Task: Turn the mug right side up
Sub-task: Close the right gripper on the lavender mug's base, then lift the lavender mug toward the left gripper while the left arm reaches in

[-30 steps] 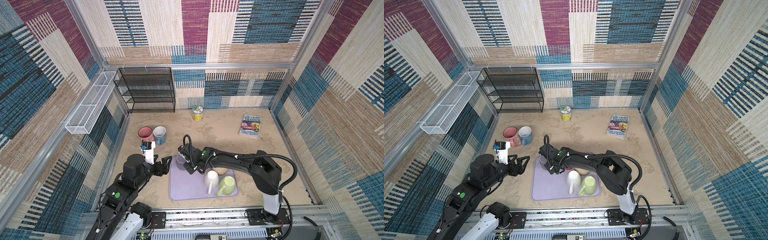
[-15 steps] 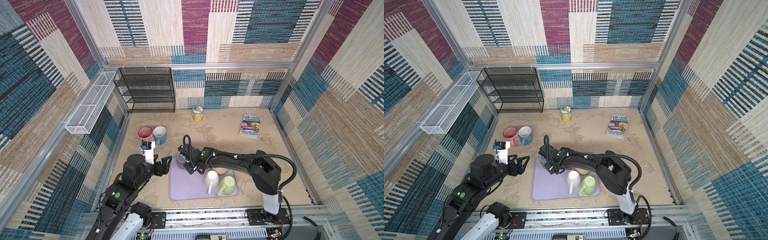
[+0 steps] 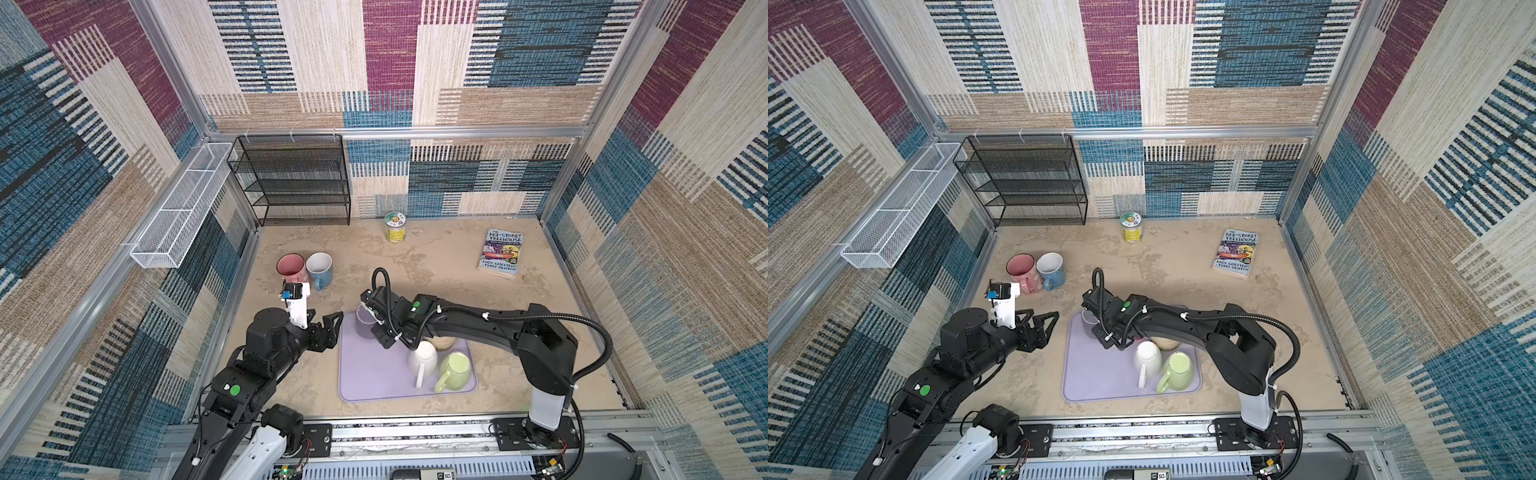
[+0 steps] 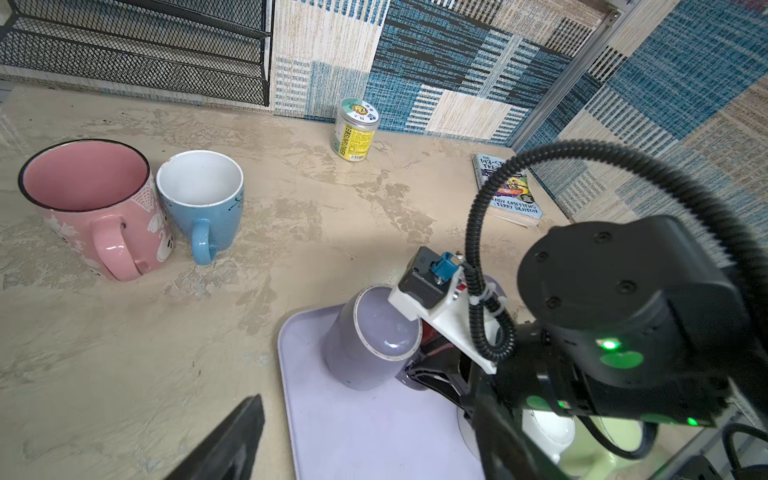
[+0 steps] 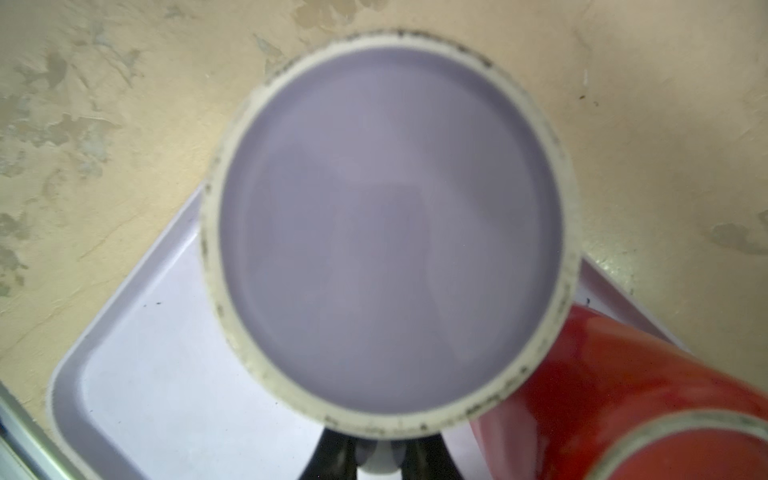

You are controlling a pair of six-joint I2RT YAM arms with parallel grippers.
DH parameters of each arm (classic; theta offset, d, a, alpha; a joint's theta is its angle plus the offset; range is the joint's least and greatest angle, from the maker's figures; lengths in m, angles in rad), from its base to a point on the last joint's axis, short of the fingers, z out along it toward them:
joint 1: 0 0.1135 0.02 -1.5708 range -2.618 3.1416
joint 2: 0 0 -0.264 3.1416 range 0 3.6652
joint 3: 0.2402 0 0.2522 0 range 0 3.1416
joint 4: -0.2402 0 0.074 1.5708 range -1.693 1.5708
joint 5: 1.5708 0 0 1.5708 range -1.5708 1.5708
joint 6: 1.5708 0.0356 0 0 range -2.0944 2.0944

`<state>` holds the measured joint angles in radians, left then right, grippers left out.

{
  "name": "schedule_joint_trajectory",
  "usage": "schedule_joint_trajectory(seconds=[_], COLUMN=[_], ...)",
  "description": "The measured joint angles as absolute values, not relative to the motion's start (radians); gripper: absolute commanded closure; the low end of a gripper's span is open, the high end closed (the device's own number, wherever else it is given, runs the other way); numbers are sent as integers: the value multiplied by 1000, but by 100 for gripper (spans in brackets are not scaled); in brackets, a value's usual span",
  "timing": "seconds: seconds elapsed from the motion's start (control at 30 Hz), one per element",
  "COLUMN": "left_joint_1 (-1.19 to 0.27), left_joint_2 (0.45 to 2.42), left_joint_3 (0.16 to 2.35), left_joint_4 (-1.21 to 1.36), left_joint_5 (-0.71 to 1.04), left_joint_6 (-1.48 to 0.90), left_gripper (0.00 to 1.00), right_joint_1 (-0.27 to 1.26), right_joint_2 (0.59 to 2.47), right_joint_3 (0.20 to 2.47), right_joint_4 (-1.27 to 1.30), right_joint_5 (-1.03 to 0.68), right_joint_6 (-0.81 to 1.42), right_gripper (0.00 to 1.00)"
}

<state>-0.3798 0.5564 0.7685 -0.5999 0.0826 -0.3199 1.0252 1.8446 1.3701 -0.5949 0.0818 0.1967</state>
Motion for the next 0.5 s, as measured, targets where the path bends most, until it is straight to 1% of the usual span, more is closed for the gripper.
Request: schedule_joint_trajectory(seconds=[0.33, 0.5], left_joint_1=[-375, -375], left_joint_2=[554, 547], left_joint_3=[768, 768], left_joint_4=[-600, -599], left_joint_5=[82, 82], left_joint_6=[-320, -319], left_gripper=[16, 16], right_joint_1=[1025, 1024], right_joint_2=[1680, 1570], right_joint_3=[1263, 1188], right_joint_4=[-511, -461], right_joint_5=[28, 3], right_joint_6=[197, 205], right_gripper=[100, 100])
